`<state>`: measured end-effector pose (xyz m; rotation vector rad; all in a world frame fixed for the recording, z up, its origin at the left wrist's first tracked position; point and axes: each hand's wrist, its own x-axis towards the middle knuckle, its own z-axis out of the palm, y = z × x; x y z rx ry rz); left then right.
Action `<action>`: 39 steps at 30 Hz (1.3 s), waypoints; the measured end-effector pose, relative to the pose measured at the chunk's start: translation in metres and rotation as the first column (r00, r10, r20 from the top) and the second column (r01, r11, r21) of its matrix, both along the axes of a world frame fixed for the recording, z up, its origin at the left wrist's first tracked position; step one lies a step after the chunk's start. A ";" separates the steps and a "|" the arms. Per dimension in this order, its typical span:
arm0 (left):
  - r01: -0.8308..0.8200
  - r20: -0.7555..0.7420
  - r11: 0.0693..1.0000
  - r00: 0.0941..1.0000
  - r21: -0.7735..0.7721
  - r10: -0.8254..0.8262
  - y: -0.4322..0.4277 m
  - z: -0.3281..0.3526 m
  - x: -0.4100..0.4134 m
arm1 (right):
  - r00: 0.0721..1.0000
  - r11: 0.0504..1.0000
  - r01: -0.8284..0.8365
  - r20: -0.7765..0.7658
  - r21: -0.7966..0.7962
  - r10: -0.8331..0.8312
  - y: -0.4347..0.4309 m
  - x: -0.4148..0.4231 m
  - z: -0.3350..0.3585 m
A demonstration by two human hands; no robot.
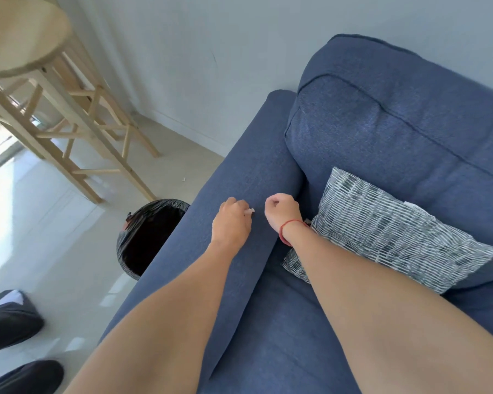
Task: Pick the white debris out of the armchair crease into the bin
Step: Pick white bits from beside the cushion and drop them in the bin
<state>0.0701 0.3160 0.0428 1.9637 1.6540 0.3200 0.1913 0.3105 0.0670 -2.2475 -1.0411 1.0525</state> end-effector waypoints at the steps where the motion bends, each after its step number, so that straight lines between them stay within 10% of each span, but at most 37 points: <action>1: -0.065 0.045 0.998 0.997 -0.011 0.065 0.002 0.002 -0.005 | 0.999 0.999 -0.032 0.037 0.023 0.031 0.003 -0.005 0.001; 10: -0.469 0.096 0.867 0.867 -0.170 0.488 0.040 0.004 -0.091 | 0.823 0.890 -0.439 0.342 -0.122 0.453 0.041 -0.090 -0.016; 16: -0.618 0.046 0.747 0.762 -0.245 0.646 0.046 -0.025 -0.144 | 0.713 0.900 -0.379 0.551 -0.217 0.433 0.033 -0.126 -0.053; 27: -0.727 -0.193 0.583 0.670 -0.363 0.716 0.079 -0.081 -0.191 | 0.701 0.950 -0.299 0.654 -0.091 0.283 0.037 -0.136 -0.082; 39: -0.573 -0.207 0.671 0.811 -0.471 0.548 0.044 -0.068 -0.159 | 0.726 0.939 -0.331 0.610 -0.095 0.318 0.039 -0.134 -0.075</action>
